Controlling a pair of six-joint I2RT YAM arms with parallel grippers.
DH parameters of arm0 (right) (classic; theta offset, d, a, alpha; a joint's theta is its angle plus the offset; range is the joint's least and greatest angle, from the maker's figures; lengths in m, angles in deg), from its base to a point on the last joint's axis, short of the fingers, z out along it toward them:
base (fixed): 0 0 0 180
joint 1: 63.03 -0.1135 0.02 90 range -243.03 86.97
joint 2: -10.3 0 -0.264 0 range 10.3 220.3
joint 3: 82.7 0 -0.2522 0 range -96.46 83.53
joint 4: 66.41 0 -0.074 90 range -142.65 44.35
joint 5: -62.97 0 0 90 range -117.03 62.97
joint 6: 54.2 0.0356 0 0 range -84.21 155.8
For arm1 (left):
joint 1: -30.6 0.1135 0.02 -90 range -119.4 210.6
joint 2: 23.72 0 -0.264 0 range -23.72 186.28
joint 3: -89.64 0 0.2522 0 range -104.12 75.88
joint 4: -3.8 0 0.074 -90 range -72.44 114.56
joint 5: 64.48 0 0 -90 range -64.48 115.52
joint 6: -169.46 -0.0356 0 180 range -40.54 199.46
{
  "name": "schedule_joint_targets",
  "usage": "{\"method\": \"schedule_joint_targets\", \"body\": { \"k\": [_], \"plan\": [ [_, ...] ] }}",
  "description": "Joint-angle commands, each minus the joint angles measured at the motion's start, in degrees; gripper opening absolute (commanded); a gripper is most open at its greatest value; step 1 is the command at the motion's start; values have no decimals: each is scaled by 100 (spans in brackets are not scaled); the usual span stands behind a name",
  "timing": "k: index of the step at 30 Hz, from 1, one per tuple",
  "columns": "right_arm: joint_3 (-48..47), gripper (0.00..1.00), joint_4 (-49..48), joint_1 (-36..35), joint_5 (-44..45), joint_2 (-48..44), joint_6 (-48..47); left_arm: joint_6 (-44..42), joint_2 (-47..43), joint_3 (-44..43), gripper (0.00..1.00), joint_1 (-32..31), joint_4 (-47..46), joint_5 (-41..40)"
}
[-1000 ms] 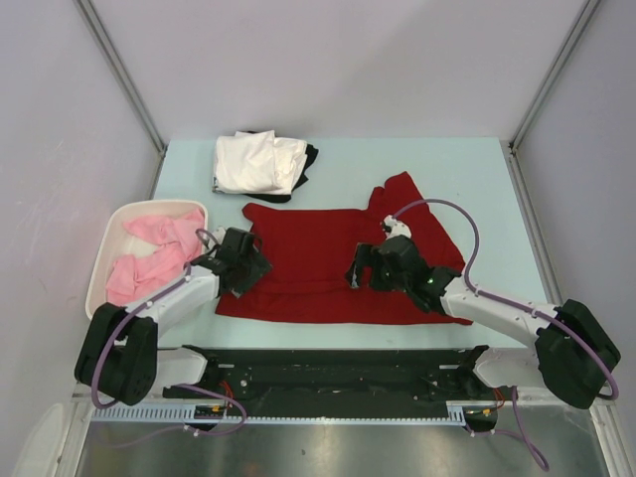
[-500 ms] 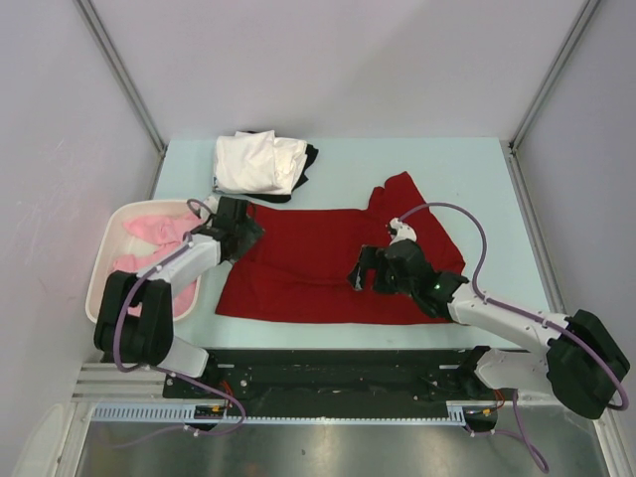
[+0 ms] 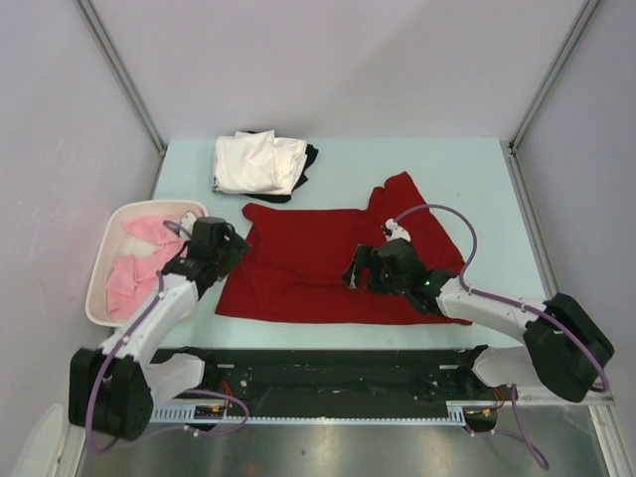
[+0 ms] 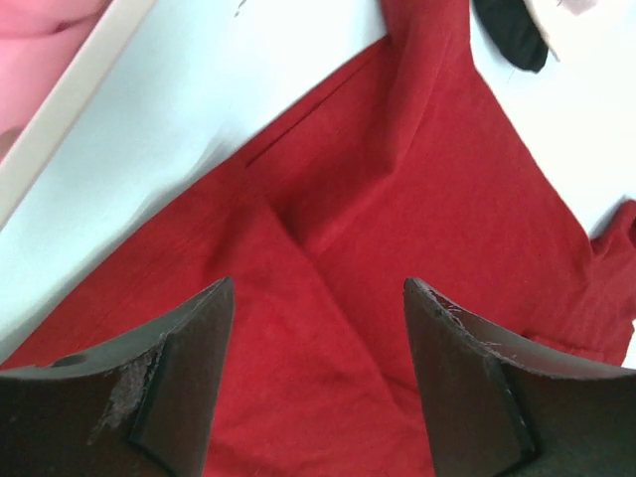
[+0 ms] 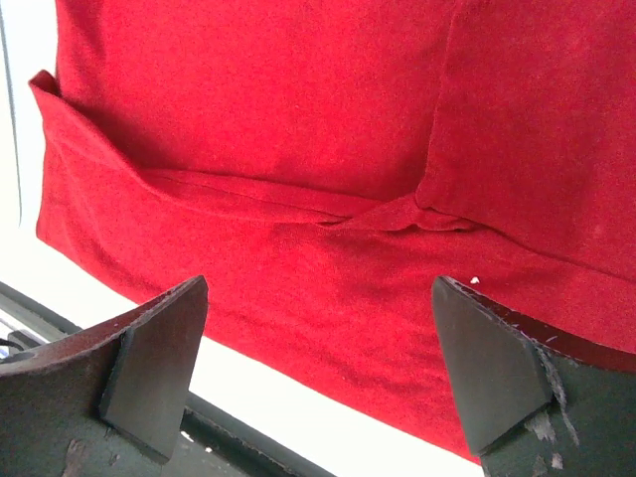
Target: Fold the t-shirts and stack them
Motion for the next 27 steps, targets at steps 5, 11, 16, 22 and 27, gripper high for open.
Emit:
{"method": "schedule_joint_targets", "body": {
  "k": [5,11,16,22,27],
  "plan": [
    [9,100,-1287,4,-694,922,516,-136,-1670,439,75,-28,797,-168],
    [-79,100,-1639,-49,-880,1185,657,-206,-1716,386,75,-36,911,-169],
    [-88,100,-1788,4,-871,1405,665,-189,-1602,412,75,-28,788,-89],
    [-105,100,-2008,56,-774,1555,701,-233,-1628,439,75,-28,771,-133],
    [-105,100,-2193,127,-651,1564,718,-276,-1681,448,75,-36,780,-142]
  ]
}}
